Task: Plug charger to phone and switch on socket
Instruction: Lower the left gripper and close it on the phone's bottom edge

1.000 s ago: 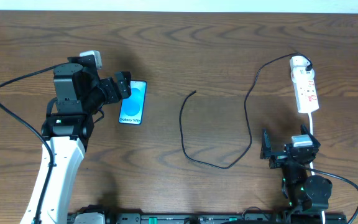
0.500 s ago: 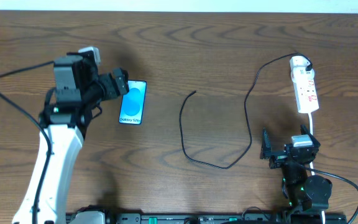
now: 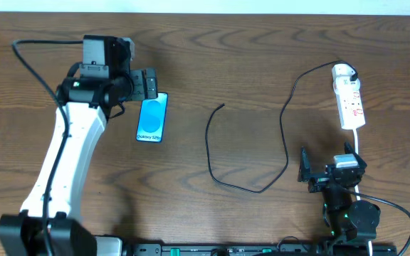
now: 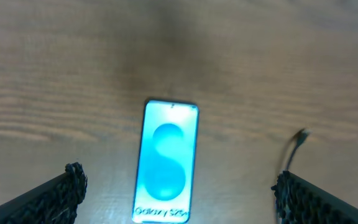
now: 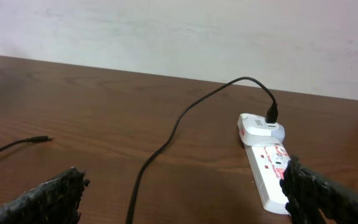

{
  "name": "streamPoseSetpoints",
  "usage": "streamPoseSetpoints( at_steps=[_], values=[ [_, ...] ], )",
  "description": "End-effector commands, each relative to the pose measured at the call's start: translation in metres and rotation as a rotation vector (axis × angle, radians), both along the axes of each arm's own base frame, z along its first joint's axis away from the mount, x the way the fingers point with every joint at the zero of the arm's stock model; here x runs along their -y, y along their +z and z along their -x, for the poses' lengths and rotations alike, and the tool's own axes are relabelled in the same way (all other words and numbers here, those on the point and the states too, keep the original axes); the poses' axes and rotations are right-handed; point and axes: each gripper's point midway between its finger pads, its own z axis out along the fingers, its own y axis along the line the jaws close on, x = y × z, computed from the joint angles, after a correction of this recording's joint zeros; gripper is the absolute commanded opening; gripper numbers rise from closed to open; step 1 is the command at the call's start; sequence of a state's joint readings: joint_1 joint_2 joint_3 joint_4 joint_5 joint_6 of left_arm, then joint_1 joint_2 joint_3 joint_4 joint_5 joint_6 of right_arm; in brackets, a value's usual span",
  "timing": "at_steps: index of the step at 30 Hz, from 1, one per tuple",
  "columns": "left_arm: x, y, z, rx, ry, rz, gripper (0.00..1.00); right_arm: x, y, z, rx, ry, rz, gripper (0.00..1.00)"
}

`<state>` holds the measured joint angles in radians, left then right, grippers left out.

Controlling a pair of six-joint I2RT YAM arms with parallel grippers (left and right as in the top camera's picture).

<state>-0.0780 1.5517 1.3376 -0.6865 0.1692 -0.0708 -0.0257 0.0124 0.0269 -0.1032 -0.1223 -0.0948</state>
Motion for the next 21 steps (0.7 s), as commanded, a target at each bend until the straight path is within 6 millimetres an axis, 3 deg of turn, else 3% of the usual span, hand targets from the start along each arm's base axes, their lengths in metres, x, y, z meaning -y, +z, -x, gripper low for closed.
streamPoseSetpoints(
  at_steps=[1, 7, 13, 17, 21],
  values=[
    [-0.004, -0.019, -0.003, -0.054, -0.032, -0.053, 0.99, -0.002, -0.001, 0.000, 0.002, 0.005, -0.011, 0.99],
    [-0.001, -0.045, -0.003, -0.126, -0.042, -0.058, 0.98, -0.002, -0.001, 0.000, 0.001, 0.005, -0.011, 0.99],
    [0.020, -0.073, -0.005, -0.178, -0.114, -0.085, 0.99, -0.002, -0.001, 0.000, 0.002, 0.005, -0.011, 0.99],
    [0.020, -0.096, -0.005, -0.230, -0.111, -0.112, 0.98, -0.002, -0.001, 0.000, 0.001, 0.005, -0.011, 0.99],
    [0.019, -0.106, -0.006, -0.253, -0.106, -0.112, 0.99, -0.002, -0.001, 0.000, 0.002, 0.005, -0.011, 0.99]
  ],
)
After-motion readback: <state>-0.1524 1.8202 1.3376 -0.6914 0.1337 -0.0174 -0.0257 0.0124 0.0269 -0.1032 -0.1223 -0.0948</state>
